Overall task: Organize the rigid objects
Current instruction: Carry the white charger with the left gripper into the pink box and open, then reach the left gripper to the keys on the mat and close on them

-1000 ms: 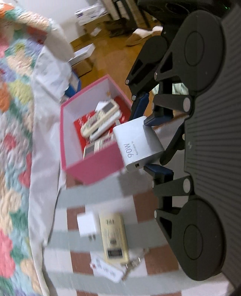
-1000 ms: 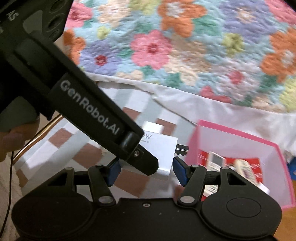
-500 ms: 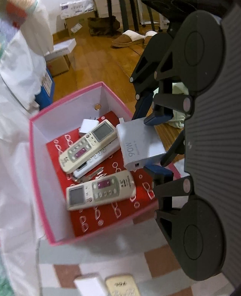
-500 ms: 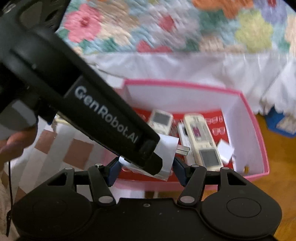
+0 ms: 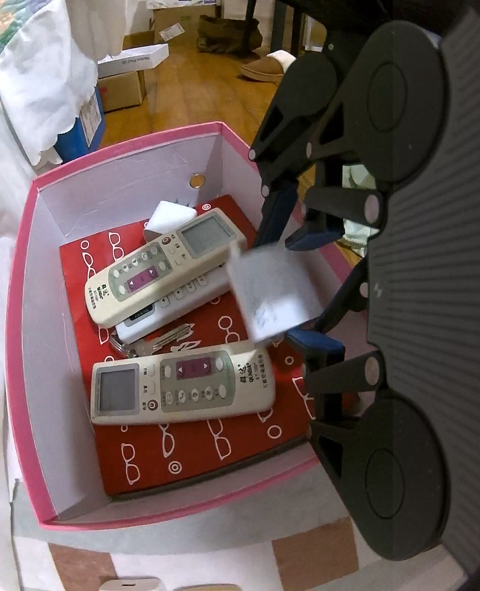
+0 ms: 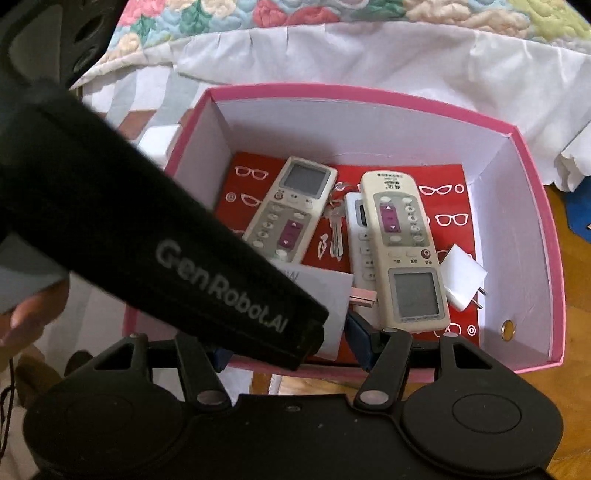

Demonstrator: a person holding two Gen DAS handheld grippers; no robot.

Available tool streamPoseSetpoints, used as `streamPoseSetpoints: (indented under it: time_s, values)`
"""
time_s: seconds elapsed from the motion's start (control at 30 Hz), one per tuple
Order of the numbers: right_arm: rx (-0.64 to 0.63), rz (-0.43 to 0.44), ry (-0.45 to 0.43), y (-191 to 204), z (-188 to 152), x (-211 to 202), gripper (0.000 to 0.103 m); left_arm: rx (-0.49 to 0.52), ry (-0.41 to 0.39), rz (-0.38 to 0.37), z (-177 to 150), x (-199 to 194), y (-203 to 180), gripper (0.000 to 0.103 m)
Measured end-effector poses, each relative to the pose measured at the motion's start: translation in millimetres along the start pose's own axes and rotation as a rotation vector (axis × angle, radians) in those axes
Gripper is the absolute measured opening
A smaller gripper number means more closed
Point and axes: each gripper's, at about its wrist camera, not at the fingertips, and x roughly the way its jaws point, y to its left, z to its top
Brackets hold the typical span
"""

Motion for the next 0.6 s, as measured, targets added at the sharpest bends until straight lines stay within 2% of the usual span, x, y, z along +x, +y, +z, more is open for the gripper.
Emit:
streamPoseSetpoints:
  time_s: [0.1,0.27,0.47,0.6]
  values:
    - [-0.01,-0.019,-0.028,0.3,-2.0,-11.7,0.07,0.044,-0.028,-0.012,-5.3,-11.6,-1.3,0.051]
    - [0.011,-0.014,-0.154,11.9,-15.0,-45.1,0.07,0.194,-0.155,0.068,-25.2,-56.3,-5.5,0.053]
    - [-0.05,0.054,-0.326,47.5,-32.5,-80.1,0.07,0.289,-0.259,0.049,-54.6,-120.9,9.9,0.053]
    - [-0.108,0.098,-0.382,78.4,-34.8,-88.8,0.07,0.336,-0.328,0.079,-76.3,-162.4,25.3,0.053]
